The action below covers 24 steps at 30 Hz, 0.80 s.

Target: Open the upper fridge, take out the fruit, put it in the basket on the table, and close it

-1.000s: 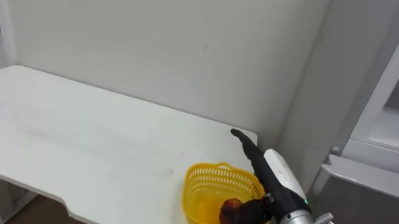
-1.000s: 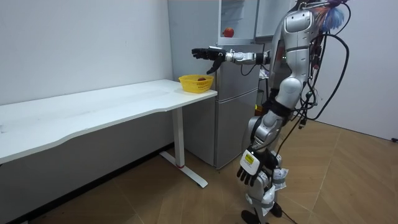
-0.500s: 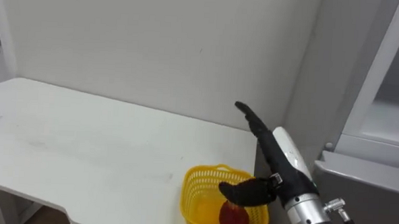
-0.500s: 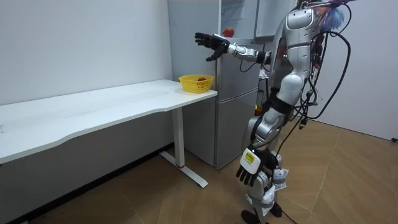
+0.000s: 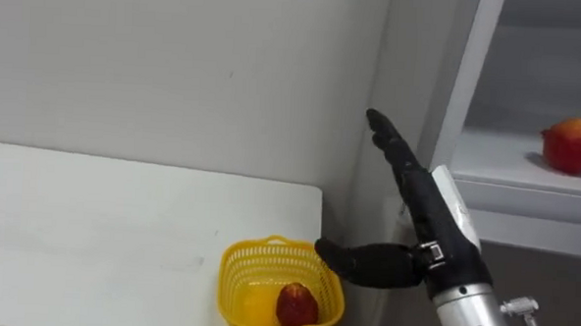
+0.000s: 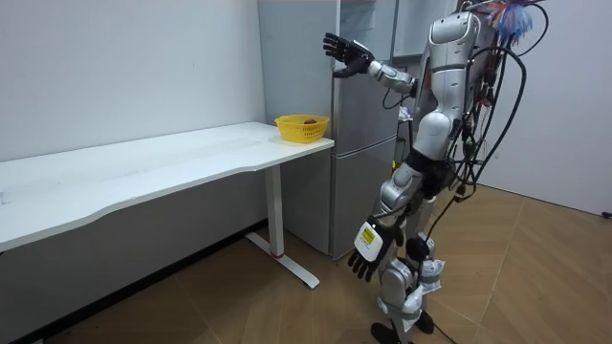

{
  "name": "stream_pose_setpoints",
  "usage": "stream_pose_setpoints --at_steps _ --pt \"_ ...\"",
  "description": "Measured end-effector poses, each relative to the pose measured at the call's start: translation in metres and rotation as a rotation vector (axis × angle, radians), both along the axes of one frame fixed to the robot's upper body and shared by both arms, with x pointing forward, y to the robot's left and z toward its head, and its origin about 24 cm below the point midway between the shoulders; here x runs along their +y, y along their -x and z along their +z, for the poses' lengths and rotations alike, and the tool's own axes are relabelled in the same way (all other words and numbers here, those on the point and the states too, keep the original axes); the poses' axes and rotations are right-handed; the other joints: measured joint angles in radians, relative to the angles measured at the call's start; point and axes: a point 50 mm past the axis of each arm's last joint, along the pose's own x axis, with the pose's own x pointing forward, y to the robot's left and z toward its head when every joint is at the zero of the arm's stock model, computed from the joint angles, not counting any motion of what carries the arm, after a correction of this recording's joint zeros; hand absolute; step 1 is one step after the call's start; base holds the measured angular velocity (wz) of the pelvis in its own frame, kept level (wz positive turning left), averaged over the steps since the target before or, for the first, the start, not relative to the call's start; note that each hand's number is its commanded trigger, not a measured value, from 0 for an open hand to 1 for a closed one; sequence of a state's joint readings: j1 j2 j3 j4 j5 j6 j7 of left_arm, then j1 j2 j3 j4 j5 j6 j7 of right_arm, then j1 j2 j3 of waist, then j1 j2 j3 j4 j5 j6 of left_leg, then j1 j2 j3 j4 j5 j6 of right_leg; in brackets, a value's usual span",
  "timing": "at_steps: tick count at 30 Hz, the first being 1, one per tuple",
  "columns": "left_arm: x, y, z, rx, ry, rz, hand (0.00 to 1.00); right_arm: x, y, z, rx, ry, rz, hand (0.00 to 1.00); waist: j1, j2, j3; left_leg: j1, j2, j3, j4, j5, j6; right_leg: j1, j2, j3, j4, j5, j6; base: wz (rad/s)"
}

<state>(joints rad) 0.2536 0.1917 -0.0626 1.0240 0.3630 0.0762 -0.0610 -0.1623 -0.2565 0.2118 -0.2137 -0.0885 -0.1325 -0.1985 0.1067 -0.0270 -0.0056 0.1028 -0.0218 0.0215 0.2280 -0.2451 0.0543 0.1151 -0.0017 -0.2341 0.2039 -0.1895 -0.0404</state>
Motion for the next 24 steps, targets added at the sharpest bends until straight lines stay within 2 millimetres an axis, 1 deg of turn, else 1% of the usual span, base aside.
stream_pose_setpoints --at_steps 1,3,5,7,9,12,15,19,20,22,24 --pt "-0.001 0.000 0.000 -0.002 -0.002 0.002 0.00 0.000 0.003 -0.001 0.000 -0.004 0.000 0.00 -0.001 0.002 0.0004 0.002 0.001 0.001 -0.001 0.000 0.000 0.001 0.001 0.001 0.000 0.000 0.000 -0.09" --pt "-0.003 0.001 -0.002 0.003 0.001 0.006 0.00 -0.002 0.016 -0.007 0.016 -0.015 -0.005 0.00 -0.006 0.011 0.0008 0.012 0.003 0.009 -0.010 0.000 0.000 0.004 0.003 0.009 0.000 0.000 0.000 -0.09" --pt "-0.004 0.002 -0.002 0.006 0.003 0.008 0.00 -0.003 0.021 -0.012 0.027 -0.014 -0.019 0.00 -0.024 0.015 0.0019 0.010 0.003 0.011 -0.013 0.000 -0.001 0.000 0.003 0.011 0.002 0.000 0.000 -0.08" --pt "-0.005 0.004 -0.004 0.018 0.003 0.011 0.00 -0.006 0.025 -0.017 0.041 -0.014 -0.052 0.00 -0.032 0.021 0.0011 0.008 0.006 0.025 -0.014 0.000 -0.001 -0.006 0.005 0.020 0.003 0.000 0.000 -0.15" --pt "-0.007 0.009 -0.005 0.033 -0.004 0.017 0.00 -0.013 0.030 -0.020 0.046 -0.033 -0.103 0.00 -0.050 0.026 0.0001 0.008 0.007 0.035 -0.014 0.000 -0.001 -0.013 0.007 0.036 0.005 0.000 -0.001 -0.14" --pt "-0.006 0.013 -0.005 0.046 -0.010 0.022 0.00 -0.027 0.035 -0.022 0.030 -0.045 -0.193 0.00 -0.057 0.027 -0.0001 0.012 0.008 0.050 -0.017 0.000 -0.001 -0.018 0.009 0.050 0.010 0.000 -0.001 -0.15" --pt "-0.006 0.018 -0.006 0.054 -0.015 0.024 0.00 -0.038 0.036 -0.017 -0.017 -0.038 -0.277 0.00 -0.074 0.023 -0.0003 0.012 0.007 0.060 -0.023 0.000 0.000 -0.028 0.011 0.068 0.017 -0.001 -0.001 -0.13" --pt "-0.006 0.019 -0.006 0.058 -0.017 0.024 0.00 -0.049 0.039 -0.011 -0.082 -0.081 -0.347 0.00 -0.088 0.017 0.0011 0.012 0.007 0.061 -0.023 0.000 0.000 -0.029 0.012 0.070 0.016 -0.001 -0.001 -0.02" --pt "-0.006 0.020 -0.006 0.056 -0.017 0.029 0.00 -0.052 0.040 -0.008 -0.097 -0.097 -0.366 0.00 -0.098 0.013 -0.0001 0.012 0.007 0.060 -0.023 0.000 0.000 -0.029 0.012 0.069 0.015 -0.001 -0.001 0.00" --pt "-0.006 0.023 -0.006 0.053 -0.016 0.033 0.00 -0.059 0.041 -0.005 -0.124 -0.104 -0.400 0.00 -0.103 0.002 -0.0026 0.013 0.007 0.060 -0.023 0.000 0.000 -0.028 0.012 0.069 0.015 -0.002 -0.001 0.00" --pt "-0.006 0.024 -0.006 0.047 -0.012 0.036 0.00 -0.074 0.043 0.001 -0.166 -0.110 -0.482 0.00 -0.106 -0.005 -0.0020 0.012 0.007 0.059 -0.022 0.000 0.000 -0.028 0.012 0.067 0.014 -0.002 -0.001 0.00"
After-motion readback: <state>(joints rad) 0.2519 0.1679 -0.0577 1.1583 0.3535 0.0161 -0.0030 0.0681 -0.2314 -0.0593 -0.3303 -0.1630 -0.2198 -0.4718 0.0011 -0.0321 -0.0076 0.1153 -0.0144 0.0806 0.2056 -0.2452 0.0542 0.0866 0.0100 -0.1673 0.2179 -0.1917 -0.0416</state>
